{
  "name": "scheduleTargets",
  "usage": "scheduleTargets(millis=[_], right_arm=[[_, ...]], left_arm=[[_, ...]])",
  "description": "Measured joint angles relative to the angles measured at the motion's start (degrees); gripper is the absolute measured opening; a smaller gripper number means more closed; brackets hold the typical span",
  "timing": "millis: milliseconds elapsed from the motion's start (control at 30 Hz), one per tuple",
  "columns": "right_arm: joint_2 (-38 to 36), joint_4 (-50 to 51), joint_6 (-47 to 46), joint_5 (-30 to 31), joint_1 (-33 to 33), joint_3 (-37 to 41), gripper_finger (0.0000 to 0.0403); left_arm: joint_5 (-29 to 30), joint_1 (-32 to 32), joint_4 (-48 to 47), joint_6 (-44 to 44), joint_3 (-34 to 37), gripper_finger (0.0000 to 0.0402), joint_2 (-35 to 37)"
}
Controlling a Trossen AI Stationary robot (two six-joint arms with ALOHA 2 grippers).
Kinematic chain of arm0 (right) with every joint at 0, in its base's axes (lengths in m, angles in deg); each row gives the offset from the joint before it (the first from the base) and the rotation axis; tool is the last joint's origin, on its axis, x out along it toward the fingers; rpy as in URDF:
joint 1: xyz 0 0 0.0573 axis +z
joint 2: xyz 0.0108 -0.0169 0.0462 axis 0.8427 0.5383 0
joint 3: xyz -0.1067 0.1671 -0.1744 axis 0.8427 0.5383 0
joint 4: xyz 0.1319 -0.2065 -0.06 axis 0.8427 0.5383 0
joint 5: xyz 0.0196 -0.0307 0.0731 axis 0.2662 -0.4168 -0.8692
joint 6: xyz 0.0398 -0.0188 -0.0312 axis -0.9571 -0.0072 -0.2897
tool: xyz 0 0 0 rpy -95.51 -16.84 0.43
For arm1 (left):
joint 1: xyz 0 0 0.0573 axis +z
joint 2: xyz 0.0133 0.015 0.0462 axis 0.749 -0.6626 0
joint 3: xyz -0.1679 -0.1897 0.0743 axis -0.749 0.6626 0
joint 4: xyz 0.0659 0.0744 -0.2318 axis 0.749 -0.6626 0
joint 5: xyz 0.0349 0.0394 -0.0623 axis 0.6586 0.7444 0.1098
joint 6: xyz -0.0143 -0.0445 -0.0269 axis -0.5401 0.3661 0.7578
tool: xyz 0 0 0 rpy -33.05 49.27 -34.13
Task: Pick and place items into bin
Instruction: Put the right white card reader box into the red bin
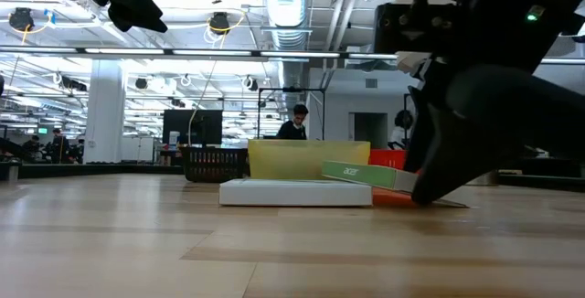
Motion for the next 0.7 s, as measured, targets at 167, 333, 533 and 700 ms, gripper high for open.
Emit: scheduleTargets(millis=[167, 333, 533, 700], right_arm=[[0.0, -0.9, 0.6, -0.6, -0.5, 0.0, 0.0253], [0.0, -2.9, 3.4, -1.1, -0.7, 0.0, 0.0253], [0.0, -4.1, 4.4, -1.2, -0.9, 0.0, 0.0253], [0.0, -4.1, 4.0, -1.2, -1.1, 0.0, 0.0253]], left_arm=[[0.0, 0.0, 0.0, 0.0, 0.0, 0.0206, 0.0], [0.0, 0.0, 0.0, 0.0, 0.0, 0.0206, 0.0], [0.0, 0.0, 0.0, 0.0, 0.0, 0.0206, 0.0], [0.0, 0.0, 0.0, 0.0, 0.0, 0.0206, 0.0]])
